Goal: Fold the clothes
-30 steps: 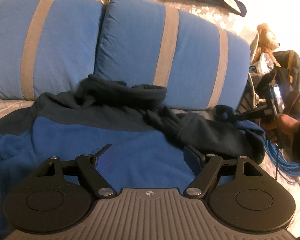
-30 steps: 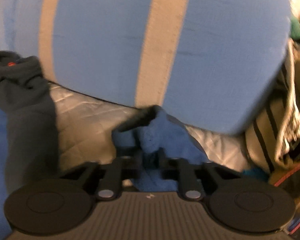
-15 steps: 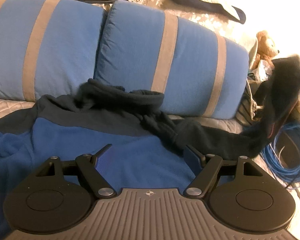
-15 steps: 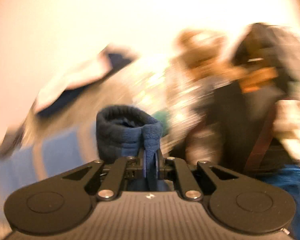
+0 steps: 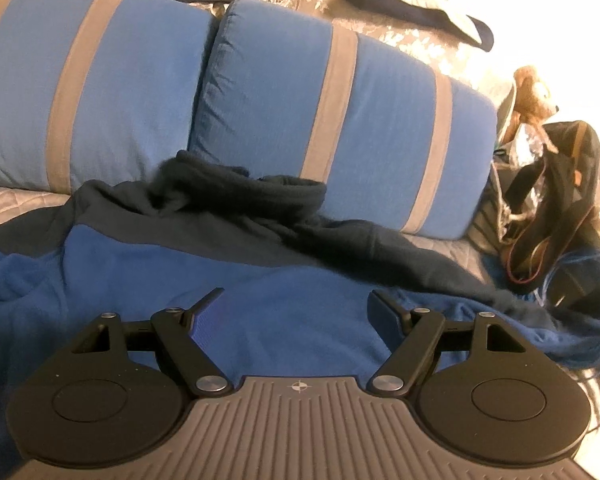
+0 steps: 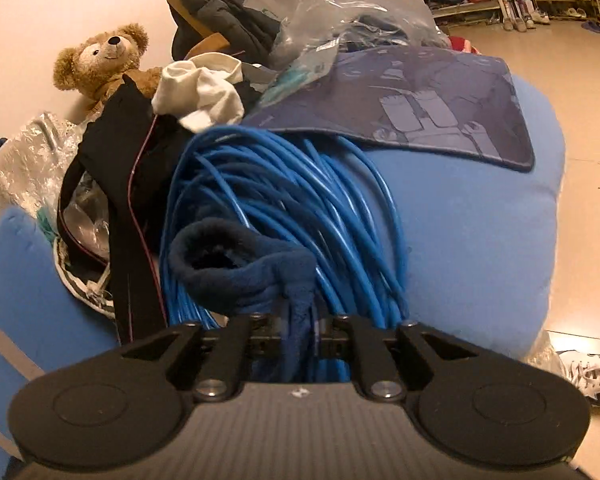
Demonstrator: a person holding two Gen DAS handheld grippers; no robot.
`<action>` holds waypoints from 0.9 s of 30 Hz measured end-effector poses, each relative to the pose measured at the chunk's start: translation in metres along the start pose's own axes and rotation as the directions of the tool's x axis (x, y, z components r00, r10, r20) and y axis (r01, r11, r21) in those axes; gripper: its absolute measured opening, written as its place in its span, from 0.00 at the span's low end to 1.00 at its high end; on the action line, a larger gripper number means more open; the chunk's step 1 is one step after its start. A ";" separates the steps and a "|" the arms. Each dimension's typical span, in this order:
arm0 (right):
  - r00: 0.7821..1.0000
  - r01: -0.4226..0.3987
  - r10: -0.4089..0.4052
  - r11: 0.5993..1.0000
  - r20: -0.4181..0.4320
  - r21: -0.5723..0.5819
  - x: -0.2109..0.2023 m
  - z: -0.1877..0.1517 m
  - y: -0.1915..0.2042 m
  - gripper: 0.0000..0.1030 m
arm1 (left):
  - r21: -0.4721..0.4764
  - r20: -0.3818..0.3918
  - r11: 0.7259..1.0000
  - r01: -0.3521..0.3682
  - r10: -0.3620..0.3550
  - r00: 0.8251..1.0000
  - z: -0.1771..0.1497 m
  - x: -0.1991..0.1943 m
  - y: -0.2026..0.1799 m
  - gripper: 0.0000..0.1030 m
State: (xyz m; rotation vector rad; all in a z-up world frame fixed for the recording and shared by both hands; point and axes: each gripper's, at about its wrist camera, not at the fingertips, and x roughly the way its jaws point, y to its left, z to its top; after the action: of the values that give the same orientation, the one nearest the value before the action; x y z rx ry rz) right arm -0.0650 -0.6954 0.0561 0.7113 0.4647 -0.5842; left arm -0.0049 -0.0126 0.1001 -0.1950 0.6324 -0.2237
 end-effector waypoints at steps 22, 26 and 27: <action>0.826 -0.552 0.369 0.380 -0.426 -0.742 -0.047 -0.124 0.255 1.00 | -0.028 0.005 1.000 0.011 -0.011 1.000 0.004 -0.002 0.004 0.74; 0.781 -0.607 0.384 0.275 -0.493 -0.746 -0.026 -0.173 0.317 0.99 | -0.041 -0.006 0.998 0.039 -0.039 0.999 0.006 -0.003 0.009 0.74; 0.775 -0.614 0.379 0.262 -0.506 -0.744 -0.020 -0.184 0.332 0.98 | -0.044 -0.007 0.998 0.044 -0.045 0.999 0.006 -0.003 0.010 0.74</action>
State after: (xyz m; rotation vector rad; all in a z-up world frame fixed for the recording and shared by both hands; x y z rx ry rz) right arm 0.0955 -0.3539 0.0996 -0.1689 0.6377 0.4293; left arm -0.0023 -0.0017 0.1045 -0.2510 0.6417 -0.2538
